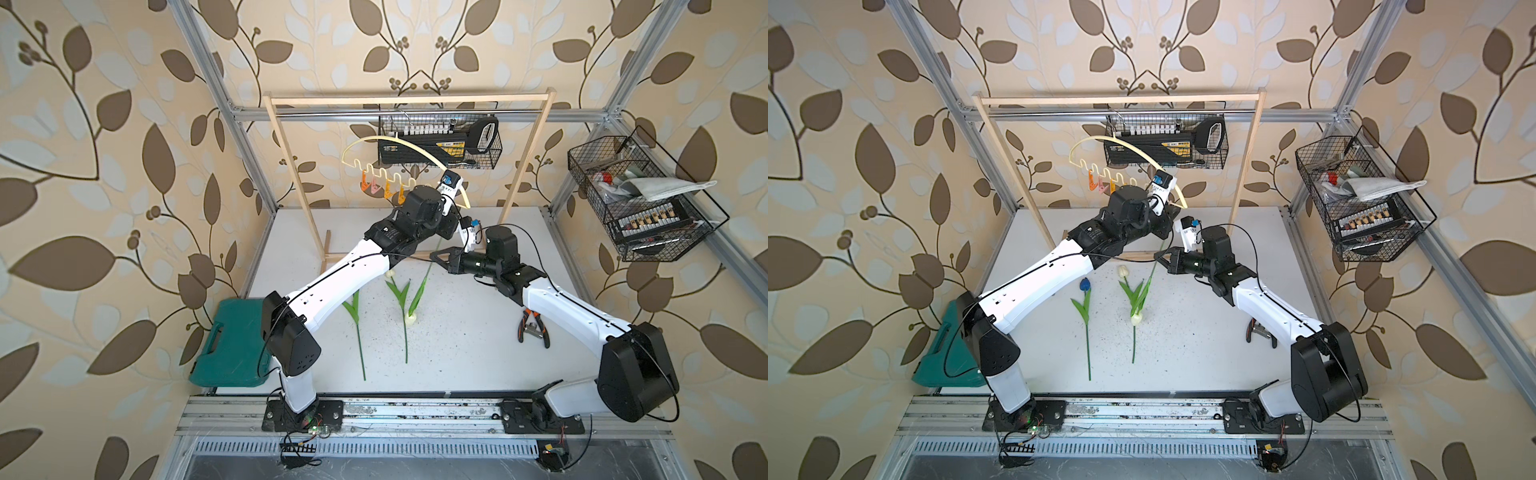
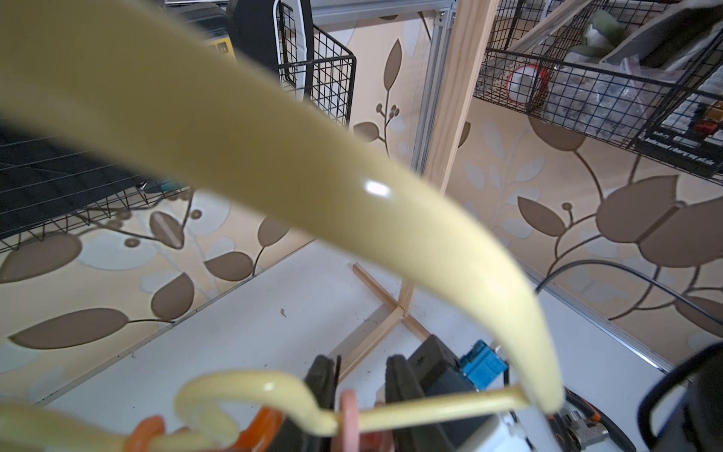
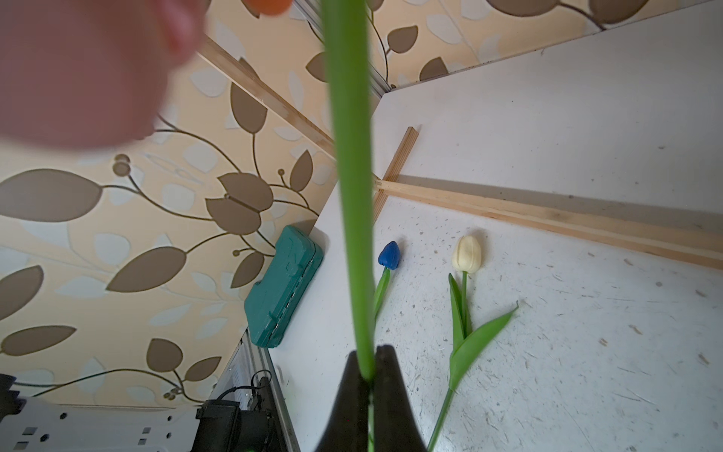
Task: Dry the flowers on a clothes hanger
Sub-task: Clamp the flower onto the hanger.
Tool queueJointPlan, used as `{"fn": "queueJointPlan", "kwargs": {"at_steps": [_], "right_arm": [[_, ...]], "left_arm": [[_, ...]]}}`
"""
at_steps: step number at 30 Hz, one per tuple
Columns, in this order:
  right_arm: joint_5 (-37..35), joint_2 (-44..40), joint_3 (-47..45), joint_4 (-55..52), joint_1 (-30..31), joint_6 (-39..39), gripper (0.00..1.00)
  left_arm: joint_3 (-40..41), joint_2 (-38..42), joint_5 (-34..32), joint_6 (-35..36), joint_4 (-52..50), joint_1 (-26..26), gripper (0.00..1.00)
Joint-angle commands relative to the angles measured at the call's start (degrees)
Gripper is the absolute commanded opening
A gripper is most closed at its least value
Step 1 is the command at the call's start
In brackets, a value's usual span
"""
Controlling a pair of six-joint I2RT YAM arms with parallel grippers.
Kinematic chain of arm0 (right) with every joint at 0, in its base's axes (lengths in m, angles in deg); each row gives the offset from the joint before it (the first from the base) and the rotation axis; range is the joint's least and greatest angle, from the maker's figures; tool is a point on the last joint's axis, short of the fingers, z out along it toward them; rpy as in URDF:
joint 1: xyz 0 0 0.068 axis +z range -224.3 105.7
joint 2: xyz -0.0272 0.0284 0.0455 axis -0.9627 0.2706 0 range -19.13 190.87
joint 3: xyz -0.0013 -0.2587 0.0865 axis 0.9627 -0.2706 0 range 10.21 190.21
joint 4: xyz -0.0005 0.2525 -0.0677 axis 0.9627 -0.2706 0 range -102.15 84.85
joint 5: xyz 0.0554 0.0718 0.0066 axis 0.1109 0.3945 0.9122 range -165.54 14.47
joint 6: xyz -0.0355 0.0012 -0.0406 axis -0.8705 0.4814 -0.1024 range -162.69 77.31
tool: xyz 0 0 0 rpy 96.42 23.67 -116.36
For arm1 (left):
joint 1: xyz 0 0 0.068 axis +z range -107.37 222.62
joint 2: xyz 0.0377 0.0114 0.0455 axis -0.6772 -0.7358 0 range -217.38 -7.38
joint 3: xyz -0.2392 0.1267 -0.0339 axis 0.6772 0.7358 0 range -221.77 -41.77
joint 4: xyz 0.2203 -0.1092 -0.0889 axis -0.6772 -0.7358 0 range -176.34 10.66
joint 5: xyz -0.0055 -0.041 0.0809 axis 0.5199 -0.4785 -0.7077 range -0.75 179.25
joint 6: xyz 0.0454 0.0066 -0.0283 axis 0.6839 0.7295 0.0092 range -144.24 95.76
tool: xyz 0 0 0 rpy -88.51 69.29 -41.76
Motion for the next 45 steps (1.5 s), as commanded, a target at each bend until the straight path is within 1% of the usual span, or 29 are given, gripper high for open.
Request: {"fn": "queueJointPlan", "kwargs": {"at_steps": [1,7,12,17,22,34,40,45], "right_arm": [[-1.2,-2.9,0.9,1.4,-0.1,0.0,0.00],[-0.4,-4.5,1.5,2.2,-0.3,1.3,0.00],[0.7,-3.9,2.6,2.5,-0.4,2.2,0.00],[-0.3,-2.9,2.5,2.4,-1.2,3.7,0.00],[3.8,0.0,1.9,7.1,-3.6,8.7,0.00],[7.9,1.8,2.4,13.8,-3.7,13.5,0.00],[9.0,2.1,2.4,14.8,-3.6,14.2,0.00],[9.0,2.7,2.8,12.9,-3.0,12.5,0.00]], "left_arm": [[-0.4,3.3,-1.2,-0.6,1.2,-0.3,0.25],[-0.1,3.4,-1.3,-0.6,1.6,-0.2,0.25],[0.0,3.5,-1.3,-0.8,1.7,-0.2,0.25],[-0.1,3.6,-1.4,-0.9,1.7,-0.2,0.25],[0.0,3.7,-1.2,-1.1,1.8,-0.2,0.24],[0.5,3.5,-1.3,-1.7,2.2,-0.1,0.24],[0.4,3.5,-1.0,-2.0,2.2,0.2,0.24],[0.3,3.3,-0.9,-2.1,2.5,0.2,0.24]]}}
